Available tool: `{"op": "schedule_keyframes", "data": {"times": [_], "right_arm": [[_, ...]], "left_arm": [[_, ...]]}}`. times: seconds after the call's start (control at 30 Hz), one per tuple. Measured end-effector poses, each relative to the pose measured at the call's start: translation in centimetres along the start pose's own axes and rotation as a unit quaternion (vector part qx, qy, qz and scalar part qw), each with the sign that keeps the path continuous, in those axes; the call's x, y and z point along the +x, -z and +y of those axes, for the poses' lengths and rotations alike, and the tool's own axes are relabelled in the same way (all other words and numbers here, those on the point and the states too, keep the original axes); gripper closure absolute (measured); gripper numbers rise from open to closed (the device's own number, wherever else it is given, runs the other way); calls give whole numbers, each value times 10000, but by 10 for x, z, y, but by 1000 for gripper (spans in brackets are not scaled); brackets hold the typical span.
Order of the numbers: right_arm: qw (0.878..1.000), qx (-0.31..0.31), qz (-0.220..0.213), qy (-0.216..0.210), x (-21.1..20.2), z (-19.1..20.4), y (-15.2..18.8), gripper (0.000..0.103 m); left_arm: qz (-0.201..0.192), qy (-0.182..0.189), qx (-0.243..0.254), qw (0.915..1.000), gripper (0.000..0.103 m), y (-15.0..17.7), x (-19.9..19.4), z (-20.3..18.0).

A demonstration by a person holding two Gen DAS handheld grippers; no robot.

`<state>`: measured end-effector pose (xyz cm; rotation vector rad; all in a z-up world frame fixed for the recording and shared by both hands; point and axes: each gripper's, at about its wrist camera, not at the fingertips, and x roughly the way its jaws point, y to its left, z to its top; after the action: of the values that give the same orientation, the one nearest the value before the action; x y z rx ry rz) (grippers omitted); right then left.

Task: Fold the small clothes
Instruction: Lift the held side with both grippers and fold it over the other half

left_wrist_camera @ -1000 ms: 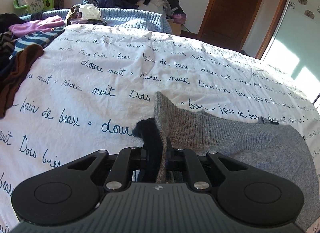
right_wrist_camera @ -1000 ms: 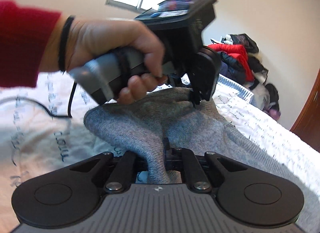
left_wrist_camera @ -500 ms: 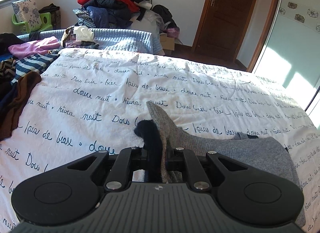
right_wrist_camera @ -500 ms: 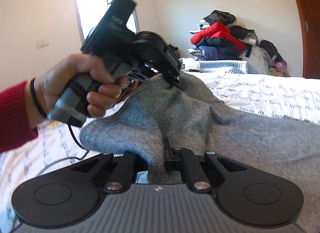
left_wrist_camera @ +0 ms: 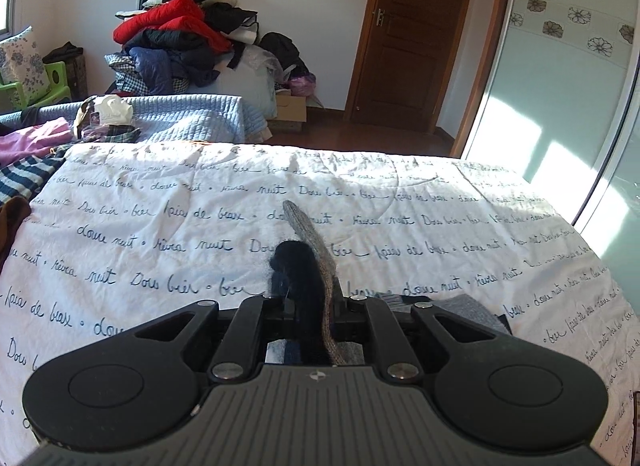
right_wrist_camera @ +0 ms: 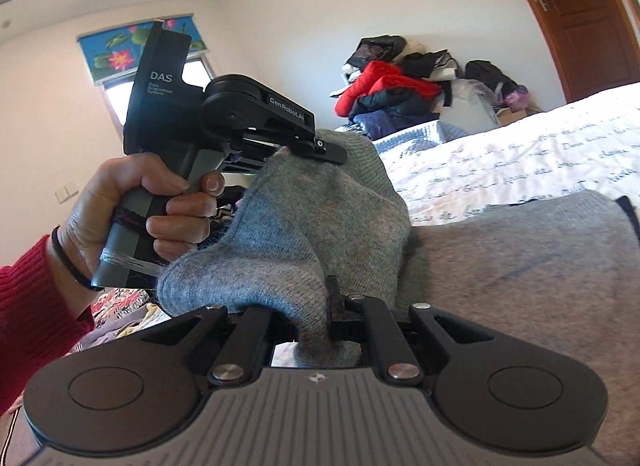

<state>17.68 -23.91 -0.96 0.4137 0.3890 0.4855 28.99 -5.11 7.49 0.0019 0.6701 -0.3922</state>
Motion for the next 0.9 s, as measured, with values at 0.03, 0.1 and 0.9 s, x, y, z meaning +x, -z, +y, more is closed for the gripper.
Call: {"op": "schedule_keyframes", "data": {"times": [0.03, 0.1, 0.9], "right_arm": [[10000, 55, -21, 20, -3, -4, 0, 97], [9998, 195, -44, 23, -9, -13, 1, 97], [9866, 1623, 93, 166, -41, -85, 21, 96]], "left_arm": [[6, 32, 25, 10000, 91, -1, 2, -7], [32, 91, 98, 9999, 91, -2, 6, -22], [567, 244, 718, 9955, 91, 17, 76, -144]]}}
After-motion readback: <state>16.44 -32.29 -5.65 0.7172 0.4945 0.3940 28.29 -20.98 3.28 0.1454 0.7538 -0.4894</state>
